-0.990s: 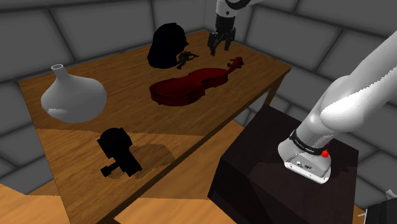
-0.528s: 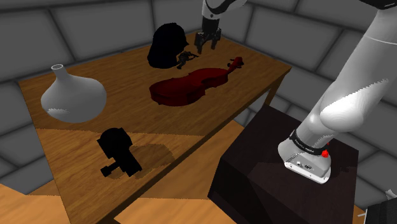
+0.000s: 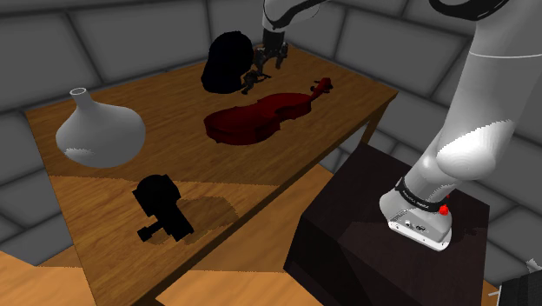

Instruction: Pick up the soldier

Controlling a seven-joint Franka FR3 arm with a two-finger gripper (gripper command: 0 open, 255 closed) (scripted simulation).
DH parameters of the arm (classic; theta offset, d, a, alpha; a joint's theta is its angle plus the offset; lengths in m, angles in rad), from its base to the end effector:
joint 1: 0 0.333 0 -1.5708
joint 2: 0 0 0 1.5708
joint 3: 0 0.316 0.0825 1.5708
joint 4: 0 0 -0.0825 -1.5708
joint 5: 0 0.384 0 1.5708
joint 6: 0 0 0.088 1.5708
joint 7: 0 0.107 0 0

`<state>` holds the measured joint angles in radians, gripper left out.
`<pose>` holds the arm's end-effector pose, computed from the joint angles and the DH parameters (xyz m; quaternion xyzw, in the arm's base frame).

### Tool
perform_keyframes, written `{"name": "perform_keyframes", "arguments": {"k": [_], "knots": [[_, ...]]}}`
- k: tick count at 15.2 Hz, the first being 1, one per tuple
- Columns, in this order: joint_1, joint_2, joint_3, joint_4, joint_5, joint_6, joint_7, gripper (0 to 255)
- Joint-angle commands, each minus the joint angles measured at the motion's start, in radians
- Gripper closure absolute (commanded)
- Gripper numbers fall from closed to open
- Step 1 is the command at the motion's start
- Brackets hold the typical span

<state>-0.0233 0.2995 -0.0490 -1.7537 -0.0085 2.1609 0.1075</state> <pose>0.6479 -0.0447 0.4088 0.9948 -0.0860 0.0542 0.0099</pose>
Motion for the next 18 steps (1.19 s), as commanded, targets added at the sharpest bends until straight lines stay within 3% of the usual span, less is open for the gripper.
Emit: {"name": "perform_keyframes", "arguments": {"k": [1,6,7,18], "knots": [[0.000,0.013,0.000,-0.007,0.001,0.021,0.000,0],[-0.001,0.032,0.000,-0.030,0.001,0.062,0.000,0],[-0.001,0.031,0.000,-0.029,0.001,0.062,0.000,255],[0.000,0.021,0.000,-0.017,0.001,0.039,0.000,255]]}}
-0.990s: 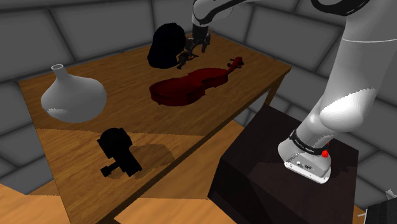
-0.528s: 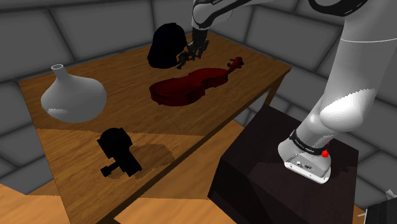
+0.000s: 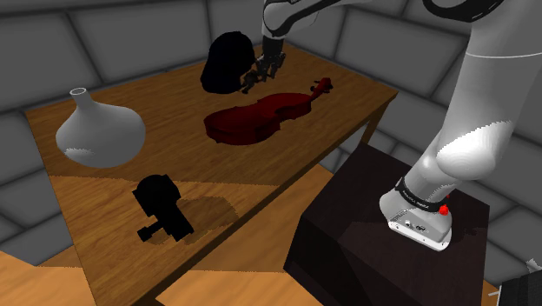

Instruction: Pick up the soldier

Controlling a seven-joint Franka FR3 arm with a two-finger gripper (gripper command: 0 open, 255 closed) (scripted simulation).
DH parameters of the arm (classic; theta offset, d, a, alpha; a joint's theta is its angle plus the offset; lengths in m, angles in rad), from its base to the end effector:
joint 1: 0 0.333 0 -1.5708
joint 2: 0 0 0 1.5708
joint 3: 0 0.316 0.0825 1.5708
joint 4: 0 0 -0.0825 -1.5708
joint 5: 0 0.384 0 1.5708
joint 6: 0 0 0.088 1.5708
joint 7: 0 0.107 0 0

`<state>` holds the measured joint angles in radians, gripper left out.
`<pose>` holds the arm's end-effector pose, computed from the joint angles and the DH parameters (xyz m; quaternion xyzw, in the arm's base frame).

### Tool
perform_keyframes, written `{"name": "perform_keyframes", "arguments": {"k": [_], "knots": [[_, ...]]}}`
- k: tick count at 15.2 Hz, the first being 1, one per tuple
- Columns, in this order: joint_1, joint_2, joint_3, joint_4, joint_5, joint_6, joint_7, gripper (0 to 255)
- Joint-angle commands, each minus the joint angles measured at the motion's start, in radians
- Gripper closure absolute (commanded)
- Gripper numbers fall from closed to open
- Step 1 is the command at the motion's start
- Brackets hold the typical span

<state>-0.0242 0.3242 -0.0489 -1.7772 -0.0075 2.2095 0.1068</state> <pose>0.6492 -0.0453 0.3864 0.9948 -0.0859 0.0544 0.0099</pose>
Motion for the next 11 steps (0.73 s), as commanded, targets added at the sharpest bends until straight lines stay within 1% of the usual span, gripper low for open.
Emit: {"name": "perform_keyframes", "arguments": {"k": [1,11], "knots": [[0.001,-0.009,0.000,0.013,0.000,-0.021,0.001,255],[0.001,-0.048,-0.001,0.094,-0.002,-0.142,0.000,255]]}}
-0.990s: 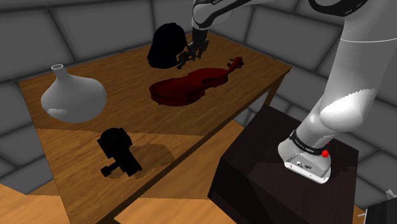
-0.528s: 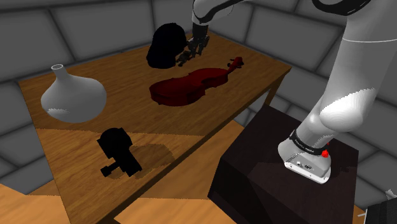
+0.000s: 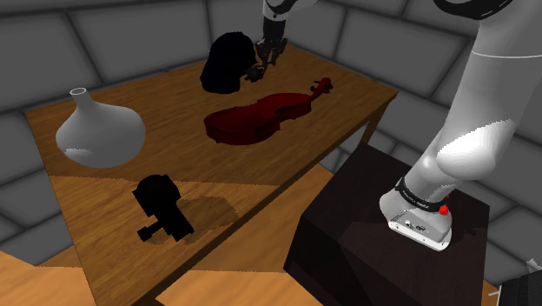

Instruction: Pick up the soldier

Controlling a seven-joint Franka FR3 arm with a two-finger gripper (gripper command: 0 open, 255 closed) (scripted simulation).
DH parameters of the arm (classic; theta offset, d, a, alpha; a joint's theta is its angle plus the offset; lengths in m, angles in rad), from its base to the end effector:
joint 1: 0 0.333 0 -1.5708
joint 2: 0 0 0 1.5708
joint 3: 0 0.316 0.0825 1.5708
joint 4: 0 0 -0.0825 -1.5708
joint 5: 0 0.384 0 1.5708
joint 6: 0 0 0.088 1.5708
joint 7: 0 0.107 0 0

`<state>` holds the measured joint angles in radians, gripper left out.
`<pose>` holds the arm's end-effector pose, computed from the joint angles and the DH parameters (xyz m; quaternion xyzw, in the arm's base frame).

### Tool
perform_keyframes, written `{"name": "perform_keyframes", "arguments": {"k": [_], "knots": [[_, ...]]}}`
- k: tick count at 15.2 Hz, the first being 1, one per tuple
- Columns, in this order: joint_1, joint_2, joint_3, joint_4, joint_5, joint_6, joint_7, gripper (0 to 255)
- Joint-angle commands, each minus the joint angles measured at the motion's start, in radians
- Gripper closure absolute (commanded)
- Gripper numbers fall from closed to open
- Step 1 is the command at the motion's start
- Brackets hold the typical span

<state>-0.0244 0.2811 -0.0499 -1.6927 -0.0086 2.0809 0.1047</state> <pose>0.6498 -0.0460 0.4422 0.9948 -0.0860 0.0538 0.0099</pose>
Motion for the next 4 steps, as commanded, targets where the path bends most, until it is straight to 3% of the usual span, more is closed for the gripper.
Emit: {"name": "perform_keyframes", "arguments": {"k": [1,4], "knots": [[0.001,-0.008,0.000,0.019,-0.001,-0.025,0.001,255],[0.001,-0.011,0.000,0.030,-0.001,-0.040,0.001,255]]}}
